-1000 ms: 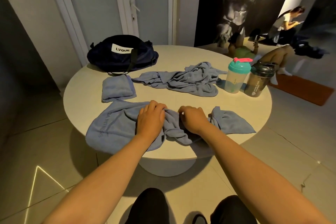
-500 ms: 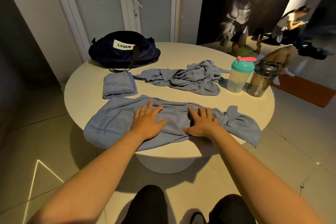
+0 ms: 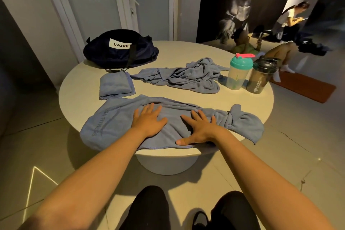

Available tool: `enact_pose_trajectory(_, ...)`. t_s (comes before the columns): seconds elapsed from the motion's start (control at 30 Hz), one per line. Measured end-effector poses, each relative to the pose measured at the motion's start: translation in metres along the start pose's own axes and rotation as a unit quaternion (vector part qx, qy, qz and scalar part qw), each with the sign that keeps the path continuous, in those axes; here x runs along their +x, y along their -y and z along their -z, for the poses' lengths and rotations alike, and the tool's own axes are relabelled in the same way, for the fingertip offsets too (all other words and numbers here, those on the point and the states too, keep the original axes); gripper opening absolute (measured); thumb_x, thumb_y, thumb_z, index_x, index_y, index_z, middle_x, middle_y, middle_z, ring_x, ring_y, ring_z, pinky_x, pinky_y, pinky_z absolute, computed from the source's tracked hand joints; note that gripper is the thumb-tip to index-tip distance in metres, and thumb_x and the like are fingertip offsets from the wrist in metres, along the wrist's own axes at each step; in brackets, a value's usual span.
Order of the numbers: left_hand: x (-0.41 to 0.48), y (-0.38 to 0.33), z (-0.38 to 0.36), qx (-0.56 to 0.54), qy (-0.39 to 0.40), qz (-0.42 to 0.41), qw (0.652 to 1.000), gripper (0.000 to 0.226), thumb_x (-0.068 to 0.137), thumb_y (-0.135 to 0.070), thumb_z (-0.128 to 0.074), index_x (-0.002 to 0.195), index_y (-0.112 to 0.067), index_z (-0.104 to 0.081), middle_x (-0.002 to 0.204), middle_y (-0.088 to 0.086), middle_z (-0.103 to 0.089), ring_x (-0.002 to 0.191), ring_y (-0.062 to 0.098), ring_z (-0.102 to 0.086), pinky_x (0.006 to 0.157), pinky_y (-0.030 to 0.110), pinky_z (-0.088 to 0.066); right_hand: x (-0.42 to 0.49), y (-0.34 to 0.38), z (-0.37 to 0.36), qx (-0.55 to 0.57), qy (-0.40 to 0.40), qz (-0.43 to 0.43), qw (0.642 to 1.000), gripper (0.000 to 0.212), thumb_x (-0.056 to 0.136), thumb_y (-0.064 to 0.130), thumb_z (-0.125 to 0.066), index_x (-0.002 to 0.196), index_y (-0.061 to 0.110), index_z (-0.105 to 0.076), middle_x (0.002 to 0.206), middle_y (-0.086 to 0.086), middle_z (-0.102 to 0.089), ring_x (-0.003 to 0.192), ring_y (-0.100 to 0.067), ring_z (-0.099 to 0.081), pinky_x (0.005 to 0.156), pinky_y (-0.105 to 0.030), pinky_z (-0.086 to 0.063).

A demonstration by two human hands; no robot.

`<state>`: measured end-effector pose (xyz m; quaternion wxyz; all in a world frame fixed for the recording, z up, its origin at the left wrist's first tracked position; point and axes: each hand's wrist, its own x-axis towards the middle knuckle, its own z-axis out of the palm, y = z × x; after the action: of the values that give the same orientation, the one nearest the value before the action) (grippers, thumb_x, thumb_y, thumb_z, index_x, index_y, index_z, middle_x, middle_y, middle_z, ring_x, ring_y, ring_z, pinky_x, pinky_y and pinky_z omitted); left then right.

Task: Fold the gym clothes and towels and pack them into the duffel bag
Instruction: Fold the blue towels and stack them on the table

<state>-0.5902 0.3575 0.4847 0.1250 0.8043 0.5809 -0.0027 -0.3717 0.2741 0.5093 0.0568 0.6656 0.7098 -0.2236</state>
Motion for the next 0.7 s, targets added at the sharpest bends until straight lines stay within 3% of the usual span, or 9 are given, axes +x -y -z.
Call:
enact_pose_trajectory(0.07,0.001,-0.01,0.004,0.009,-0.005,0.047,0.999,0.075,0.099,-0.065,-0.026,0.162,-0.03,-0.004,0.169,0.003,0.008,0.155,0.027,0.01,0.119,0.056,0.015,-0.002,0.004,-0.008,0.065,-0.112,0.012,0.991,0.079,0.085,0.08,-0.047,0.152,0.042,-0.033,0.166,-0.001,-0.014,0.153,-0.027,-0.001,0.119,-0.059,-0.002)
enact_pose_trajectory(0.1,0.0,-0.02,0.006,0.027,-0.025,0.052,0.998,0.073,0.1,-0.06,-0.03,0.161,-0.027,-0.009,0.169,0.005,0.005,0.155,0.03,0.009,0.118,0.057,0.015,-0.002,0.004,-0.012,0.089,-0.2,0.004,0.976,0.061,0.093,0.07,-0.045,0.143,0.036,-0.05,0.157,-0.006,-0.034,0.147,-0.03,-0.02,0.116,-0.053,-0.017)
enact_pose_trajectory(0.17,-0.004,-0.041,0.007,0.036,-0.098,-0.024,0.994,0.06,0.101,-0.041,-0.042,0.157,-0.025,-0.028,0.167,0.006,-0.014,0.153,0.03,-0.006,0.122,0.053,0.007,-0.003,-0.002,-0.016,0.046,-0.336,-0.061,0.939,0.042,0.102,0.048,-0.042,0.126,0.021,-0.064,0.13,-0.009,-0.053,0.123,-0.032,-0.042,0.099,-0.043,-0.037)
enact_pose_trajectory(0.27,-0.01,-0.063,-0.004,-0.106,-0.091,-0.183,0.973,0.04,0.1,-0.022,-0.049,0.139,-0.025,-0.057,0.151,-0.001,-0.047,0.139,0.024,-0.036,0.117,0.039,-0.027,-0.005,-0.021,-0.02,-0.033,-0.316,-0.14,0.938,0.039,0.103,0.038,-0.041,0.129,0.015,-0.058,0.125,-0.014,-0.054,0.113,-0.036,-0.047,0.092,-0.044,-0.041)
enact_pose_trajectory(0.4,-0.005,-0.08,-0.016,-0.072,-0.168,-0.132,0.974,0.021,0.102,-0.037,-0.043,0.103,-0.025,-0.06,0.111,-0.002,-0.063,0.108,0.025,-0.053,0.093,0.04,-0.042,-0.015,-0.031,-0.01,0.066,-0.312,-0.12,0.94,0.034,0.096,0.052,-0.052,0.108,0.023,-0.066,0.098,-0.003,-0.068,0.092,-0.027,-0.061,0.095,-0.042,-0.043)
enact_pose_trajectory(0.47,0.002,-0.094,-0.015,-0.044,-0.209,-0.107,0.971,0.014,0.101,-0.031,-0.045,0.103,-0.023,-0.057,0.11,0.001,-0.061,0.105,0.027,-0.053,0.089,0.039,-0.041,-0.016,-0.035,-0.008,0.124,-0.347,-0.094,0.925,0.027,0.099,0.038,-0.05,0.106,0.021,-0.071,0.091,-0.006,-0.073,0.082,-0.027,-0.064,0.078,-0.037,-0.051)
enact_pose_trajectory(0.53,0.009,-0.114,-0.017,-0.063,-0.205,-0.158,0.964,0.021,0.098,-0.017,-0.05,0.117,-0.021,-0.06,0.125,0.003,-0.056,0.113,0.028,-0.05,0.091,0.04,-0.043,-0.018,-0.039,-0.011,0.108,-0.375,-0.1,0.915,0.025,0.1,0.03,-0.049,0.109,0.02,-0.07,0.098,-0.009,-0.072,0.087,-0.03,-0.063,0.069,-0.036,-0.05)
enact_pose_trajectory(0.6,0.017,-0.133,-0.02,-0.113,-0.155,-0.218,0.957,0.034,0.098,-0.008,-0.05,0.128,-0.019,-0.06,0.141,0.004,-0.05,0.121,0.03,-0.051,0.096,0.045,-0.045,-0.017,-0.044,-0.015,0.042,-0.386,-0.142,0.911,0.027,0.098,0.035,-0.053,0.119,0.023,-0.064,0.122,-0.01,-0.059,0.11,-0.032,-0.052,0.084,-0.039,-0.043)
enact_pose_trajectory(0.7,0.031,-0.151,-0.024,-0.158,-0.069,-0.212,0.962,0.037,0.104,-0.013,-0.044,0.139,-0.02,-0.055,0.155,0.005,-0.042,0.132,0.031,-0.049,0.105,0.048,-0.043,-0.022,-0.055,-0.016,0.043,-0.326,-0.237,0.914,0.045,0.096,0.049,-0.05,0.137,0.029,-0.05,0.154,-0.013,-0.028,0.144,-0.037,-0.018,0.106,-0.051,-0.026)
